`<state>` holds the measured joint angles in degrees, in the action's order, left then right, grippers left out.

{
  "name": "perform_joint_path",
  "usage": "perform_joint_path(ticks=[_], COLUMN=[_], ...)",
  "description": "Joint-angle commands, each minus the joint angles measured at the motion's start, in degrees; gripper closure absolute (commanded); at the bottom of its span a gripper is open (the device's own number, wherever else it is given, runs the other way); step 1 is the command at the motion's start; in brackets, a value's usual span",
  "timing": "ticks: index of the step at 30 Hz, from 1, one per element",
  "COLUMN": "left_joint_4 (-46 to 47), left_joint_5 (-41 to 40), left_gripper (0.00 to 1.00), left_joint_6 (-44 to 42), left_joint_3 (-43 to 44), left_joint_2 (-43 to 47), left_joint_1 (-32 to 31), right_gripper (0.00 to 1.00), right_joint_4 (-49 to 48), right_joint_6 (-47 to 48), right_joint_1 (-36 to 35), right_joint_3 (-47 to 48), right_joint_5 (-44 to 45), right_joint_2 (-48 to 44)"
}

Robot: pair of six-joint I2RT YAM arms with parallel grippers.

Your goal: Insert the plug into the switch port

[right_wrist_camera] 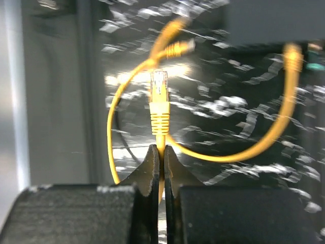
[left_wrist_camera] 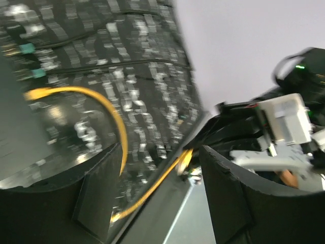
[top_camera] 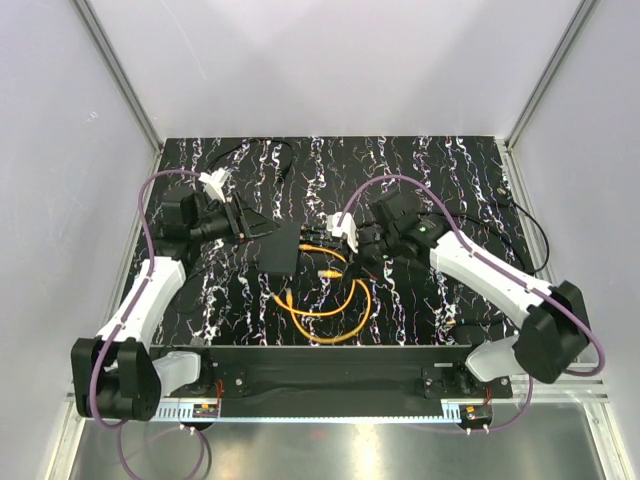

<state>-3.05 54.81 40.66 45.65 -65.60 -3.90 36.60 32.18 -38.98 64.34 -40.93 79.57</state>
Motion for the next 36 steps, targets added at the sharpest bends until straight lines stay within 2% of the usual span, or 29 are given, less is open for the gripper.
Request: perform_joint_path(ticks=[1, 3, 6, 10, 16, 26, 36], left_joint_4=[-8.29, -9.95, -10.92, -13.73, -16.20, -17.95, -18.66], left_joint_5=[-7.07, -10.58, -11.12, -13.40, -17.01, -19.38, -19.30], left_gripper=[0.34, 0.34, 0.35, 0.35, 0.35, 0.34, 0.34], left_joint_6=[-9.11, -11.65, -14.56, -18.07, -21.59, -23.44, -23.35], left_joint_3=[1.20, 1.98, 3.91, 6.72, 8.14, 11.92, 14.29], left_joint_2=[-2.32, -4.43, -9.27, -13.84, -18.50, -27.56, -31.51], left_joint_1=[2.23, 2.93, 3.11, 3.20, 3.11, 3.02, 3.02], right_gripper=[1.00, 1.00, 1.00, 1.00, 1.00, 1.00, 1.00], right_joint_4=[-7.50, -7.60, -4.70, -10.74, -17.60, -28.51, -28.95], right_joint_6=[4.19, 4.55, 4.82, 0.00, -1.42, -2.57, -2.04], right_joint_1=[0.22, 0.13, 0.13, -0.22, -0.22, -0.48, -2.32], right_joint_3=[1.31, 2.71, 8.25, 10.19, 10.72, 9.41, 9.41], right_joint_5=[9.80, 12.87, 14.03, 14.47, 17.98, 19.13, 17.73], right_joint_2=[2.67, 6.28, 15.16, 22.27, 29.40, 32.67, 33.90])
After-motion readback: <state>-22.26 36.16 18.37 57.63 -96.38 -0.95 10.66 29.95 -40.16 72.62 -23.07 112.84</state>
